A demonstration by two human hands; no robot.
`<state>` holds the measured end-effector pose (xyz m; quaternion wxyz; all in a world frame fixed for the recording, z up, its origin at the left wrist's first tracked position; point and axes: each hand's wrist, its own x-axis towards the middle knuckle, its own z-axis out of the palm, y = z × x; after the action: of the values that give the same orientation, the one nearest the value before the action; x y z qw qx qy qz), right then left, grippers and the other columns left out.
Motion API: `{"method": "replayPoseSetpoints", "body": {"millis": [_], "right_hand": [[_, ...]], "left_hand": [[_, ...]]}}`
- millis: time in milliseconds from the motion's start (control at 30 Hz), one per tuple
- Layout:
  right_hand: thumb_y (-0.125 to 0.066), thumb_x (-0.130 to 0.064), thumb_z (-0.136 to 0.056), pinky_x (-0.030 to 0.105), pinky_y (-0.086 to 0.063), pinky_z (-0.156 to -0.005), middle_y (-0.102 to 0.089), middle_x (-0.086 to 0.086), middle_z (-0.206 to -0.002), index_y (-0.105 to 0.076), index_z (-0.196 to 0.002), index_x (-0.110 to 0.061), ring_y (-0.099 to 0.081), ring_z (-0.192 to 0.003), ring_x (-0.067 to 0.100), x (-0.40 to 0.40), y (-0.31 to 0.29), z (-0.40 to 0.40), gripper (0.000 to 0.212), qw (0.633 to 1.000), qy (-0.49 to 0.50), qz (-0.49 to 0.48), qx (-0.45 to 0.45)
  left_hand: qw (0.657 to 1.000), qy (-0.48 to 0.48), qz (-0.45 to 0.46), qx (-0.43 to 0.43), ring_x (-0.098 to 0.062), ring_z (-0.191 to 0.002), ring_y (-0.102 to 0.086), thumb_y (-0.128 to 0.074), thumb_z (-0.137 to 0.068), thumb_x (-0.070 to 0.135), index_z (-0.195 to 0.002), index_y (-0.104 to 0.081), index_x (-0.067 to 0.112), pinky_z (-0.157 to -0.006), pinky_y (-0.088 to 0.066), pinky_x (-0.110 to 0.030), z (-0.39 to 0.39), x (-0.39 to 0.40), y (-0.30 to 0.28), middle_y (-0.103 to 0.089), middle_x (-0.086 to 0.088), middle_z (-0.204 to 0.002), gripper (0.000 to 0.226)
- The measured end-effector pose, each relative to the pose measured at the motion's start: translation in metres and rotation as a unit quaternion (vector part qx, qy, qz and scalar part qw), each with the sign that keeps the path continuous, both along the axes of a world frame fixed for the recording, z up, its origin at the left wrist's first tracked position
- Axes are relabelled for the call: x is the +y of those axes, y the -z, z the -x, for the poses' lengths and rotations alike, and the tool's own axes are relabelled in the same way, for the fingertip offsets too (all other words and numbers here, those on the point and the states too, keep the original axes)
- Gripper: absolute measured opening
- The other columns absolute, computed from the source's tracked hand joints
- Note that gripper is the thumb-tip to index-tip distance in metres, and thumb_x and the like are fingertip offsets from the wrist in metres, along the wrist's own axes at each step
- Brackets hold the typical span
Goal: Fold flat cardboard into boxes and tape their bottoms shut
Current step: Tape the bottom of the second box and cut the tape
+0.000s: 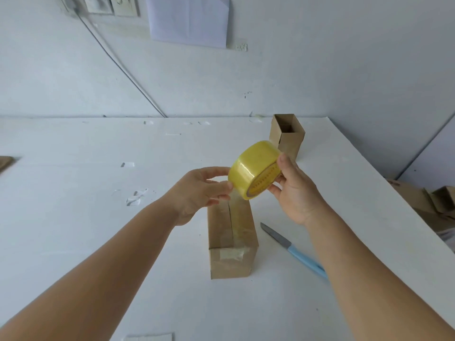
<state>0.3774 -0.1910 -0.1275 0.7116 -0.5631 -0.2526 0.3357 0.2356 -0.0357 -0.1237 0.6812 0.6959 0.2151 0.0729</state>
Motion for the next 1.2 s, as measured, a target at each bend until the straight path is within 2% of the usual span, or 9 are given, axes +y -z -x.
{"method": "replayPoseSetpoints", "body": {"millis": [100, 200, 367, 533, 667, 733, 833, 1100, 1200], "right_hand": [[-0.088, -0.062, -0.033, 0.036, -0.047, -0.088, -0.059, 0.001, -0.108, -0.050, -0.115, -0.029, -0.056, -0.104, 0.018, -0.005, -0.004, 0.004, 0.096, 0.998, -0.047, -0.024, 0.016], [-0.092, -0.055, -0.034, 0.036, -0.045, -0.076, -0.056, 0.004, -0.096, -0.049, -0.109, -0.026, -0.054, -0.093, 0.021, -0.009, -0.007, 0.008, 0.091, 0.995, -0.082, -0.052, 0.019], [-0.089, -0.059, -0.035, 0.033, -0.041, -0.074, -0.053, -0.009, -0.076, -0.060, -0.093, -0.034, -0.050, -0.073, 0.011, -0.013, -0.009, 0.016, 0.070, 0.994, -0.079, -0.074, 0.022], [-0.079, -0.076, -0.032, 0.031, -0.043, -0.074, -0.043, -0.008, -0.068, -0.056, -0.101, -0.029, -0.040, -0.064, 0.010, -0.019, -0.011, 0.022, 0.087, 0.996, -0.056, -0.070, 0.009], [-0.075, -0.079, -0.037, 0.028, -0.044, -0.071, -0.049, -0.008, -0.076, -0.061, -0.097, -0.029, -0.042, -0.064, 0.009, -0.027, -0.011, 0.023, 0.079, 0.998, -0.040, -0.046, -0.031], [-0.079, -0.066, -0.050, 0.027, -0.045, -0.071, -0.051, -0.009, -0.077, -0.063, -0.094, -0.031, -0.043, -0.064, 0.009, -0.030, -0.011, 0.024, 0.058, 0.998, -0.037, -0.035, -0.043], [-0.063, -0.044, -0.074, 0.030, -0.042, -0.074, -0.052, -0.009, -0.075, -0.066, -0.091, -0.031, -0.044, -0.067, 0.010, -0.033, -0.012, 0.025, 0.021, 0.997, -0.006, -0.009, -0.081], [-0.065, -0.046, -0.070, 0.008, -0.044, -0.067, -0.064, -0.023, -0.074, -0.068, -0.085, -0.043, -0.056, -0.072, -0.007, -0.053, -0.008, 0.007, 0.015, 0.955, -0.016, 0.119, -0.273], [-0.071, -0.047, -0.073, 0.019, -0.045, -0.081, -0.061, -0.015, -0.101, -0.064, -0.086, -0.050, -0.056, -0.097, 0.002, -0.055, -0.004, 0.004, 0.016, 0.908, -0.007, 0.213, -0.362]], "left_hand": [[0.998, 0.017, -0.021, 0.061, -0.006, -0.062, -0.060, -0.069, -0.086, 0.016, -0.091, -0.074, 0.019, -0.066, -0.053, -0.019, 0.008, -0.005, 0.000, -0.067, 0.005, -0.068, 0.008], [0.992, 0.052, -0.031, 0.111, -0.005, -0.059, -0.054, -0.066, -0.088, 0.015, -0.077, -0.071, 0.021, -0.064, -0.052, -0.018, 0.016, -0.008, -0.005, -0.062, 0.008, -0.064, 0.014], [0.995, 0.012, -0.013, 0.102, -0.011, -0.068, -0.050, -0.065, -0.088, 0.010, -0.082, -0.063, 0.017, -0.064, -0.054, -0.019, 0.021, -0.016, -0.006, -0.055, 0.003, -0.071, 0.010], [0.996, 0.004, 0.008, 0.084, -0.011, -0.067, -0.059, -0.062, -0.091, 0.013, -0.083, -0.064, 0.009, -0.064, -0.054, -0.019, 0.024, -0.027, -0.004, -0.061, -0.004, -0.075, 0.009], [0.996, -0.035, 0.020, 0.085, -0.010, -0.053, -0.059, -0.067, -0.087, 0.008, -0.071, -0.067, 0.006, -0.055, -0.052, -0.019, 0.028, -0.034, 0.001, -0.062, -0.005, -0.061, 0.016], [0.995, -0.037, -0.001, 0.094, -0.009, -0.052, -0.058, -0.068, -0.085, 0.007, -0.079, -0.070, 0.003, -0.055, -0.052, -0.019, 0.028, -0.035, 0.000, -0.063, -0.003, -0.059, 0.007], [0.993, -0.040, -0.050, 0.104, -0.007, -0.052, -0.059, -0.067, -0.084, 0.004, -0.085, -0.071, 0.003, -0.055, -0.052, -0.018, 0.030, -0.033, -0.003, -0.063, 0.000, -0.057, 0.003], [0.979, -0.036, -0.126, 0.156, -0.006, -0.056, -0.060, -0.071, -0.081, 0.006, -0.087, -0.070, 0.004, -0.057, -0.052, -0.018, 0.051, -0.010, -0.006, -0.066, 0.004, -0.060, 0.007], [0.973, -0.044, -0.149, 0.172, -0.007, -0.056, -0.061, -0.072, -0.079, 0.008, -0.086, -0.070, 0.005, -0.057, -0.052, -0.018, 0.058, -0.003, -0.001, -0.065, 0.002, -0.061, 0.008]]}}
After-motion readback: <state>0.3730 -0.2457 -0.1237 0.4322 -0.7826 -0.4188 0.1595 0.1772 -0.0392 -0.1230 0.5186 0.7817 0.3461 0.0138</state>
